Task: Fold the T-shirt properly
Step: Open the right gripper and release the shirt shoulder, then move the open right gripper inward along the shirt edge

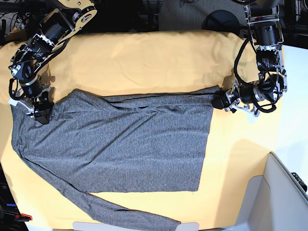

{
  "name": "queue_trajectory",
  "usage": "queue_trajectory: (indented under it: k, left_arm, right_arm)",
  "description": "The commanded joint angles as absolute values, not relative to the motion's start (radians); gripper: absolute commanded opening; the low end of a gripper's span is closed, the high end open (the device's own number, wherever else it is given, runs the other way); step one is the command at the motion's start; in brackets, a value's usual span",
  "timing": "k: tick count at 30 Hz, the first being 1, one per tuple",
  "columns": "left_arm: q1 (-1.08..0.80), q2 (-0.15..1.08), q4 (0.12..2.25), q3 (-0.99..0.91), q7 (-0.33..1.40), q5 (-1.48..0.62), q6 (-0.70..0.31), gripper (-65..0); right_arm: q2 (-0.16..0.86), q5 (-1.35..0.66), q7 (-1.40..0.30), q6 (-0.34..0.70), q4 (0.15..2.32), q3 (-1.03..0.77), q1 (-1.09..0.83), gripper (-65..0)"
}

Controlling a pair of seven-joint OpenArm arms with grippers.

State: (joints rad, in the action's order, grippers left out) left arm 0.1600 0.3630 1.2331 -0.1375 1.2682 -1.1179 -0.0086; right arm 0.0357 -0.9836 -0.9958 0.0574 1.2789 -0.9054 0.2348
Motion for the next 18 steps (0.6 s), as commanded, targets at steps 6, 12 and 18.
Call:
queue_trajectory:
  k: [6, 12, 18]
  left_arm:
    - [0.173, 0.377, 1.257, -0.143, 1.300, -1.129, -0.008, -44.1]
    - [0.127, 0.378, 1.452, -0.147, 1.308, -1.145, -0.008, -44.1]
    - [0.081, 0.378, 1.601, -0.147, 1.303, -1.144, -0.005, -44.1]
  right_arm:
    - [0.033, -0.989, -1.017, 0.033, 1.283, -0.912, 0.216, -30.5]
    - [0.036, -1.044, -1.024, 0.033, 1.357, -0.905, 0.140, -30.5]
    - [0.030, -1.047, -1.047, 0.033, 1.472, -0.812, 0.048, -30.5]
